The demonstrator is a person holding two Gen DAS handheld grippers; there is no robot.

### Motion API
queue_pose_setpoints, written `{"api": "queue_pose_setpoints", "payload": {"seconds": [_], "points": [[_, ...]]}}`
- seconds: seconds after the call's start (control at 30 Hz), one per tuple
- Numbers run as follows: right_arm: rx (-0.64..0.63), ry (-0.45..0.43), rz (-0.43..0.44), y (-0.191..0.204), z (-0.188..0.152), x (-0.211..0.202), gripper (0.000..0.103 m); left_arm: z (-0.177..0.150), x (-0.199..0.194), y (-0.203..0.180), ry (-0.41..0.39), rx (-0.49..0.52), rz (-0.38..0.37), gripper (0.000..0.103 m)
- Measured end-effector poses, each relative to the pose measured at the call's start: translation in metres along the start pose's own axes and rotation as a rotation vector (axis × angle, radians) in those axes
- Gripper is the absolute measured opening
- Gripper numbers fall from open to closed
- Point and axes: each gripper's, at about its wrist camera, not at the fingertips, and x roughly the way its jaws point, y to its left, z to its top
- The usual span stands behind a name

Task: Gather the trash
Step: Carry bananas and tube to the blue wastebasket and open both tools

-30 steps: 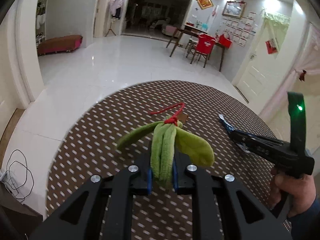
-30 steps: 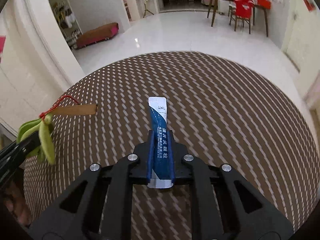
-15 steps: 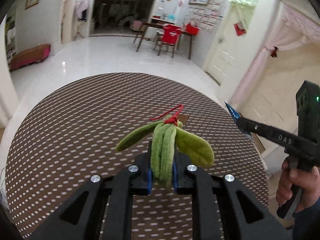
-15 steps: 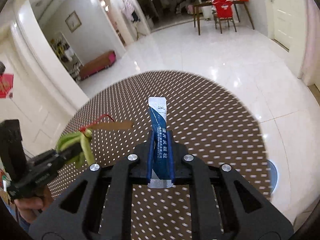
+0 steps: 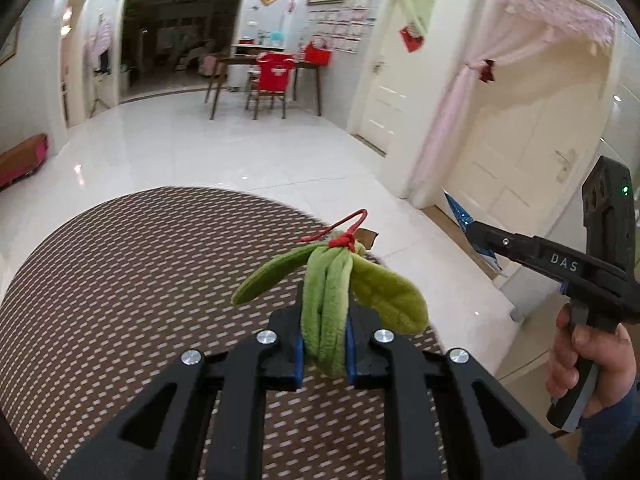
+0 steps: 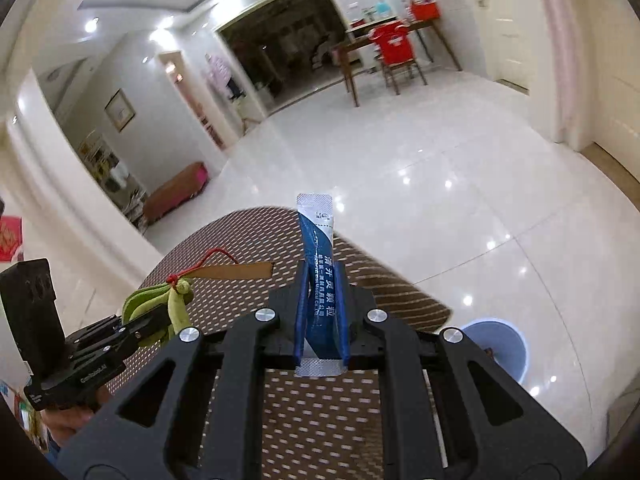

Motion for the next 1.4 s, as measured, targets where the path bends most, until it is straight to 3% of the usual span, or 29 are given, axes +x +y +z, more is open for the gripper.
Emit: {"api": "queue_pose_setpoints", "payload": {"seconds": [0.23, 0.47, 0.6, 1.03, 1.1, 1.17, 1.2, 1.23, 1.3, 1.33, 1.4], "points": [[0.083, -0.042, -0.079, -0.056, -0.002, -0.032, 0.013, 0.009, 0.034, -0.06, 0.04, 0.081, -0.074, 0.014], [0.185, -0.037, -0.143, -0.11, -0.014, -0.044, 0.013, 0.013, 0.084, -0.11, 0.131, 0.153, -0.125, 0.014], [0.257, -0.023, -0.162, -0.143, -0.022, -0.043, 0.013, 0.012, 0.12, -0.133, 0.212, 0.188, -0.151, 0.015], [0.379, 0.059, -0.18, -0.202, -0.043, -0.018, 0.013, -0.011, 0.241, -0.18, 0.509, 0.364, -0.117, 0.019], [0.387, 0.073, -0.181, -0.209, -0.041, -0.011, 0.013, -0.012, 0.256, -0.183, 0.544, 0.373, -0.109, 0.027], [0.396, 0.093, -0.179, -0.218, -0.038, -0.001, 0.015, -0.007, 0.266, -0.181, 0.567, 0.346, -0.097, 0.071], [0.405, 0.105, -0.185, -0.223, -0.04, 0.003, 0.016, -0.003, 0.267, -0.179, 0.556, 0.329, -0.089, 0.079], [0.416, 0.118, -0.194, -0.226, -0.043, 0.008, 0.018, 0.003, 0.267, -0.176, 0.534, 0.311, -0.08, 0.084], [0.448, 0.146, -0.202, -0.233, -0.048, 0.016, 0.046, 0.011, 0.265, -0.171, 0.513, 0.285, -0.073, 0.086], [0.47, 0.152, -0.209, -0.237, -0.052, 0.018, 0.071, 0.012, 0.264, -0.168, 0.509, 0.278, -0.069, 0.087], [0.5, 0.156, -0.211, -0.24, -0.058, 0.019, 0.073, 0.017, 0.257, -0.161, 0.48, 0.27, -0.056, 0.087]]}}
